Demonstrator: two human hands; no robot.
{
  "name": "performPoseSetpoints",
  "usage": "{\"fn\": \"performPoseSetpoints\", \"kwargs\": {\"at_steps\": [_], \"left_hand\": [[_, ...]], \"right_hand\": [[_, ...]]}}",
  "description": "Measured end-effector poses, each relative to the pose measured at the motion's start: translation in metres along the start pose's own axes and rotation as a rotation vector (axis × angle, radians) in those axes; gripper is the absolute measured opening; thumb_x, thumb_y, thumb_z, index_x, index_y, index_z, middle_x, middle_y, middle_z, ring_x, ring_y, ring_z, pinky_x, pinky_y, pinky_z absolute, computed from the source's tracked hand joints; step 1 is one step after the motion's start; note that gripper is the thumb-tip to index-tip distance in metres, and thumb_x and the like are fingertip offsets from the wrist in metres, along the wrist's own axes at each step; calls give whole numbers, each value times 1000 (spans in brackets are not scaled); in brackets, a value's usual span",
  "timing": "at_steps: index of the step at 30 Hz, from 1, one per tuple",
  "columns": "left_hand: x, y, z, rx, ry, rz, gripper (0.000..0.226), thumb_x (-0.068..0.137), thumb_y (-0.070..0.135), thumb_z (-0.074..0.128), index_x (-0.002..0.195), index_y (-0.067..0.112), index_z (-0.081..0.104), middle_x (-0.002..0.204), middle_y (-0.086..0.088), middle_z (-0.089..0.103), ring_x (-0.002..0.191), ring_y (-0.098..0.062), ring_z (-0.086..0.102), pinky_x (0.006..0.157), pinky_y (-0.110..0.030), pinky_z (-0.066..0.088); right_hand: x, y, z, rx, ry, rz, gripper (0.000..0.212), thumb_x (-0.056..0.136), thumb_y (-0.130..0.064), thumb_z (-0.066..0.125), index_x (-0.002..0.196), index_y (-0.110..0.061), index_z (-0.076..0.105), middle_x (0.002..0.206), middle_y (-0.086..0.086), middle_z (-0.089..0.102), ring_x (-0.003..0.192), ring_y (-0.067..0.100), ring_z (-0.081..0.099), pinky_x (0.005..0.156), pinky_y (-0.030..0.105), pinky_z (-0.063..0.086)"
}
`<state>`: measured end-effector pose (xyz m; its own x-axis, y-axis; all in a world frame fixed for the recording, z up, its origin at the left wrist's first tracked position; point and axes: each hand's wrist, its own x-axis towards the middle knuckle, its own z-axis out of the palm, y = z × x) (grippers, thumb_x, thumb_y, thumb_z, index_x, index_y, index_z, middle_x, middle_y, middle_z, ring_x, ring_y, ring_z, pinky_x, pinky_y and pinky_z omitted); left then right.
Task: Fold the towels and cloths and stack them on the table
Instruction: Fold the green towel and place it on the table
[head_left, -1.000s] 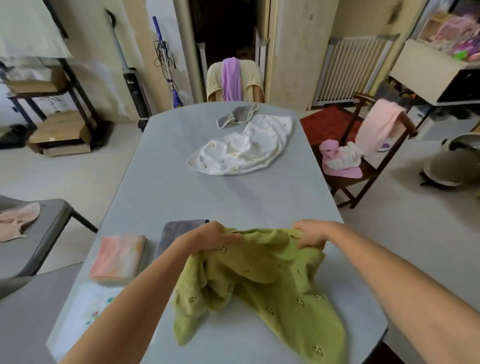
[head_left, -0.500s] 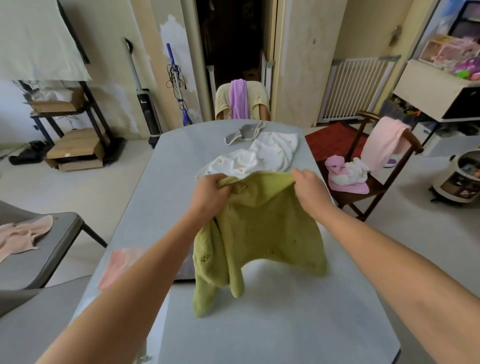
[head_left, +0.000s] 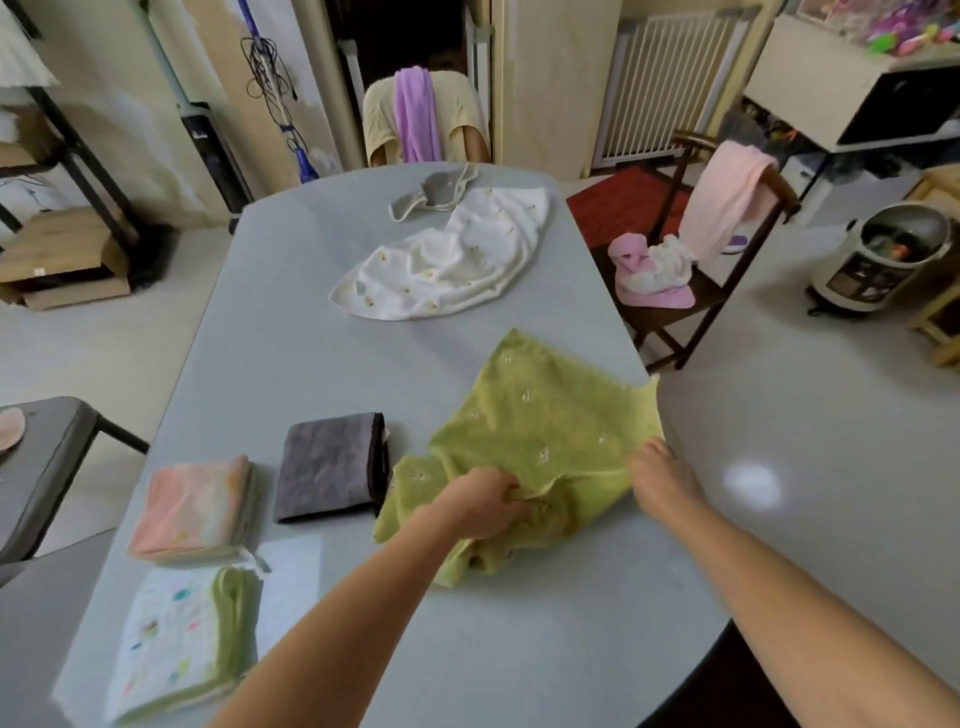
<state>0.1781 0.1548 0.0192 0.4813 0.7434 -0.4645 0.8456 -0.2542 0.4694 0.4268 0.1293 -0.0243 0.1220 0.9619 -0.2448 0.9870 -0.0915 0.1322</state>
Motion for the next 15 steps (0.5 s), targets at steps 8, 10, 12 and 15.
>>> {"fn": "performPoseSetpoints", "kwargs": {"at_steps": [8,10,12,15], "left_hand": [[-7,-47,41,-187,309,-104,26,94,27,52,115,20,65,114,3,66,100,-15,62,86,-33,52],[-18,-66,42,-184,507,-191,23,94,25,51,112,18,65,112,1,63,98,-18,62,81,-36,53],[-23,-81,40,-129,490,-303,26,94,23,51,116,14,61,115,-5,58,99,-24,60,78,-36,50],[-20,-96,41,-38,314,-379,29,95,23,47,118,6,52,118,-14,55,103,-31,55,82,-39,46]], "right_hand": [[-34,-11,46,236,-109,84,26,92,-10,43,115,-11,57,123,10,56,117,29,53,92,32,42],[-41,-36,42,429,-6,-36,22,93,-13,47,110,-10,60,116,9,58,111,28,53,88,33,41],[-48,-62,34,566,-6,-235,20,93,-21,52,108,-12,60,111,6,58,107,26,53,87,34,43],[-63,-100,25,484,-103,-562,41,88,-44,59,118,-17,56,118,1,54,113,20,48,92,33,42]]}}
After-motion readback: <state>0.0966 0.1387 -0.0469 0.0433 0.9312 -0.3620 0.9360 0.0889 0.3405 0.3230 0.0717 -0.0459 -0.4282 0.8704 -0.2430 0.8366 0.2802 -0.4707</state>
